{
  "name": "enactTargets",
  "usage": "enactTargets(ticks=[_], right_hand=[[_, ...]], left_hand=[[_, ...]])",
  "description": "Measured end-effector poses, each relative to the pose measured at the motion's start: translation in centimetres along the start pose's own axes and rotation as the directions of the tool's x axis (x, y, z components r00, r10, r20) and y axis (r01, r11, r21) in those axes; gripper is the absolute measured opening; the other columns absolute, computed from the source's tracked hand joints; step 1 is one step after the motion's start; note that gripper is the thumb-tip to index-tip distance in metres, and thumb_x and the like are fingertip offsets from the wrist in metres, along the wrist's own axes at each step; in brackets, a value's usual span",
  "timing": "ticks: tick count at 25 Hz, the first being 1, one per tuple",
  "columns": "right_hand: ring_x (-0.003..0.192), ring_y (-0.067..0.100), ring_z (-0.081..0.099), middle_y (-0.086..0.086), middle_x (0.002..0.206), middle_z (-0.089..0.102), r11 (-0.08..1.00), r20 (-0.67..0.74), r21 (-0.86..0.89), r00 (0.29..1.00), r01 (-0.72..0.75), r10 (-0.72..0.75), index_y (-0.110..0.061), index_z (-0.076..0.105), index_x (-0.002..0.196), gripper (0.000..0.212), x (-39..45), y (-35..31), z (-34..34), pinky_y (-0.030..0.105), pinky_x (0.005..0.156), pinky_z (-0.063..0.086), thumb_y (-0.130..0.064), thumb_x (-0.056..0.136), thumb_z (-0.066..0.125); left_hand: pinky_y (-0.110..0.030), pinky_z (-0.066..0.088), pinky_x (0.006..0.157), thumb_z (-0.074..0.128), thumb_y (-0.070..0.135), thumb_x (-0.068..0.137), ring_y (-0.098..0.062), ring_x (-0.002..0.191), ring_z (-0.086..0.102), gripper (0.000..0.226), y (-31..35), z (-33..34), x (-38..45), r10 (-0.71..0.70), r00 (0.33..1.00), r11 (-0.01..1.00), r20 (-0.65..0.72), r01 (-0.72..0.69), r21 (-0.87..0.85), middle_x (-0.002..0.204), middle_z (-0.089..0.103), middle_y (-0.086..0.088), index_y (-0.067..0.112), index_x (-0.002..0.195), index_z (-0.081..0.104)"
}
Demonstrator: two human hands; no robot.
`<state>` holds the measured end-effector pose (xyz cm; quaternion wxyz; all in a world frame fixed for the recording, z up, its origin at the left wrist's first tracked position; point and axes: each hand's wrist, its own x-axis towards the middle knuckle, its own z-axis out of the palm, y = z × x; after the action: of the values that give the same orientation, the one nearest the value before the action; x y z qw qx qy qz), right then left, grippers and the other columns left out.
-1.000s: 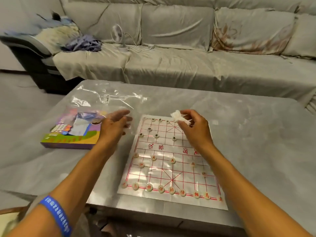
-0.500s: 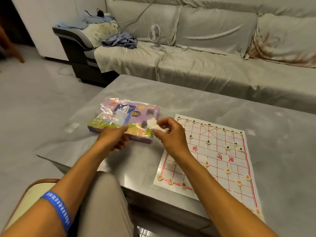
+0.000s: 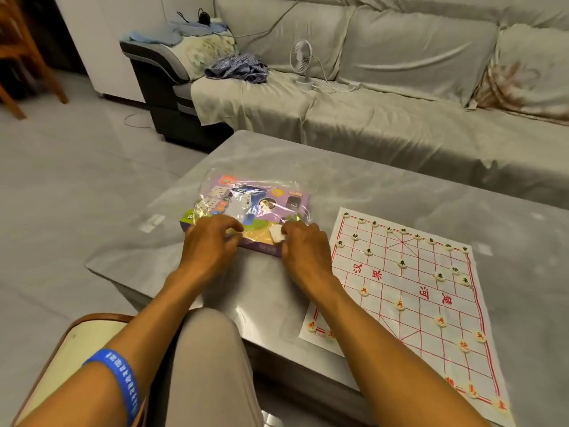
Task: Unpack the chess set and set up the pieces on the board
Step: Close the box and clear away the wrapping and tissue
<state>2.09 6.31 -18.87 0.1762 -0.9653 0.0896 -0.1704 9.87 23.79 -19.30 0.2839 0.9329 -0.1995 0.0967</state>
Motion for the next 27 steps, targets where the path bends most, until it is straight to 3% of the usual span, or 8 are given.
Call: enactTargets(ticks=[3,5,8,13,16,18,22,27], right_hand=[[0.111,0.033,0.051,0.010,0.127,0.054,0.988,0.116,-0.142,0.992,0.065,-0.048,-0.016,0.055,0.125,0.036,0.7,0.0,0.6,0.038,0.088,0.043,-0.024,0.090,0.057],[0.107,0.033,0.053,0.011,0.122,0.056,0.980,0.151,-0.165,0.985,0.111,-0.086,-0.015,0.060,0.116,0.029,1.1,-0.1,1.0,0.038,0.084,0.043,-0.025,0.089,0.057],[0.081,0.026,0.061,0.008,0.092,0.065,0.968,-0.077,0.239,0.992,-0.082,0.103,-0.013,0.062,0.088,0.014,1.4,-0.8,0.6,0.032,0.062,0.044,-0.022,0.094,0.052],[0.078,0.013,0.062,-0.007,0.089,0.061,0.755,-0.184,0.650,0.945,-0.090,0.271,-0.015,0.065,0.096,0.012,1.3,-2.5,-0.5,0.031,0.061,0.054,-0.026,0.093,0.061],[0.078,0.008,0.065,-0.002,0.091,0.066,0.473,-0.028,0.870,0.941,-0.143,0.336,-0.017,0.066,0.103,0.014,1.3,-3.2,-1.9,0.021,0.059,0.053,-0.025,0.092,0.063],[0.076,0.007,0.065,0.000,0.087,0.067,0.373,0.040,0.916,0.958,-0.149,0.284,-0.013,0.067,0.103,0.014,1.4,-4.2,-2.1,0.024,0.065,0.055,-0.020,0.092,0.064],[0.084,0.032,0.067,0.008,0.086,0.070,0.379,0.092,0.917,0.991,-0.121,0.093,-0.018,0.068,0.096,0.008,1.4,-6.6,-0.8,0.052,0.075,0.057,-0.020,0.090,0.064],[0.077,0.013,0.064,-0.002,0.086,0.070,0.648,0.073,0.761,0.994,-0.004,-0.081,-0.022,0.068,0.099,0.012,0.6,-8.3,1.1,0.036,0.072,0.056,-0.022,0.091,0.060]], left_hand=[[-0.041,0.039,0.095,0.070,0.024,0.076,-0.030,0.124,0.045,0.056,-0.9,0.2,0.0,-0.050,0.978,0.983,0.204,0.012,0.184,0.139,0.049,-0.001,0.030,0.129,0.053],[-0.038,0.042,0.084,0.066,0.020,0.080,-0.030,0.110,0.056,0.030,-1.2,0.0,-0.1,-0.037,0.997,0.980,0.072,0.023,0.197,0.119,0.064,-0.001,0.029,0.109,0.066],[-0.030,0.047,0.067,0.064,0.019,0.087,-0.022,0.081,0.063,0.006,0.0,-1.1,0.2,-0.046,0.975,0.985,-0.218,0.007,-0.174,0.086,0.070,-0.001,0.021,0.089,0.070],[-0.036,0.053,0.067,0.062,0.028,0.089,-0.013,0.086,0.063,0.006,2.0,-2.3,0.1,-0.119,0.973,0.837,-0.197,-0.008,-0.547,0.090,0.066,0.010,0.022,0.090,0.063],[-0.043,0.054,0.077,0.064,0.028,0.081,-0.018,0.102,0.064,0.011,2.4,-2.5,-0.5,-0.145,0.989,0.662,-0.039,0.068,-0.746,0.109,0.067,0.004,0.020,0.088,0.065],[-0.036,0.053,0.075,0.063,0.025,0.076,-0.028,0.109,0.062,0.019,2.9,-3.2,-1.0,-0.116,0.986,0.396,0.121,0.158,-0.905,0.119,0.063,-0.006,0.023,0.095,0.067],[-0.046,0.050,0.087,0.044,0.044,0.093,-0.034,0.115,0.058,0.049,2.3,-4.6,-2.1,-0.064,0.955,-0.078,0.289,0.283,-0.956,0.131,0.057,-0.015,0.019,0.134,0.051],[-0.040,0.054,0.082,0.068,0.047,0.080,-0.025,0.099,0.065,0.056,0.3,-5.2,-2.8,-0.172,0.930,0.055,0.325,0.339,-0.939,0.121,0.064,-0.011,0.023,0.129,0.055]])
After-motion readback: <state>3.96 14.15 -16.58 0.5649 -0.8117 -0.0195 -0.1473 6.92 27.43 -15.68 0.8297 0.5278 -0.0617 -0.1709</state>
